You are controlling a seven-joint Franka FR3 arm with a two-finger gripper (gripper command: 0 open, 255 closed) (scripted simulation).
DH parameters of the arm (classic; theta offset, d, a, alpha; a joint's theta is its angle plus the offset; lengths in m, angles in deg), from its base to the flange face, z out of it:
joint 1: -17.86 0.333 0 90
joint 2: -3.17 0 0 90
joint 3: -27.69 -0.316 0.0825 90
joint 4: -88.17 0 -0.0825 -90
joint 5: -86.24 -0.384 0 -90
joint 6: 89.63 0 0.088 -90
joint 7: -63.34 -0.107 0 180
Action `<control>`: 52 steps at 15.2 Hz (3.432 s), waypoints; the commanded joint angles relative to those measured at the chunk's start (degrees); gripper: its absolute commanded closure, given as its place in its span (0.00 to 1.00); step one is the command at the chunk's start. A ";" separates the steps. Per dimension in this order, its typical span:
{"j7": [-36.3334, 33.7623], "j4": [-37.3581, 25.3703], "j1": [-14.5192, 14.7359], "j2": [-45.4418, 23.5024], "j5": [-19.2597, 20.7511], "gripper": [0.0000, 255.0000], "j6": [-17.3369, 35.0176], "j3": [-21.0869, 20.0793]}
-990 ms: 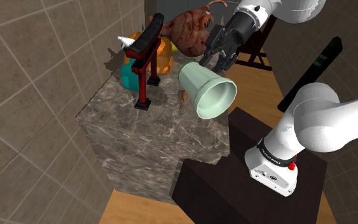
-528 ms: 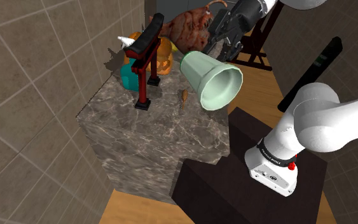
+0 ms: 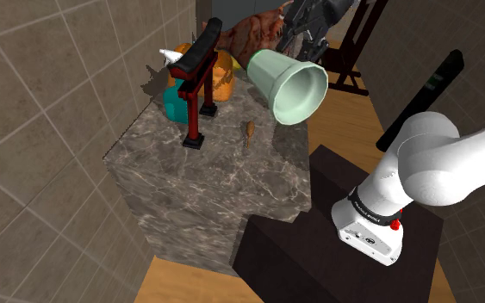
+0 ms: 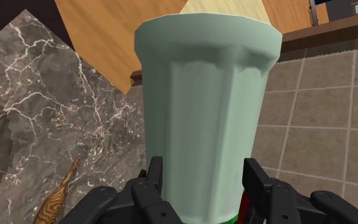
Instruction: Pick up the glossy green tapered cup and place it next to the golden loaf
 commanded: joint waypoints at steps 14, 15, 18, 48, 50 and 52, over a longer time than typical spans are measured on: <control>18.27 -29.65 4.23 -30.90 -0.78 1.00 -14.37 23.07; 19.73 -32.21 4.39 -33.70 -1.85 1.00 -16.01 24.77; 24.36 -40.55 3.64 -43.20 -6.32 1.00 -21.89 29.52; -18.45 -6.05 6.47 -31.01 68.34 0.00 34.73 2.28; -18.61 -5.79 6.18 -32.71 68.65 0.00 36.86 2.90; -18.60 -5.79 6.18 -32.71 68.66 0.00 36.86 2.90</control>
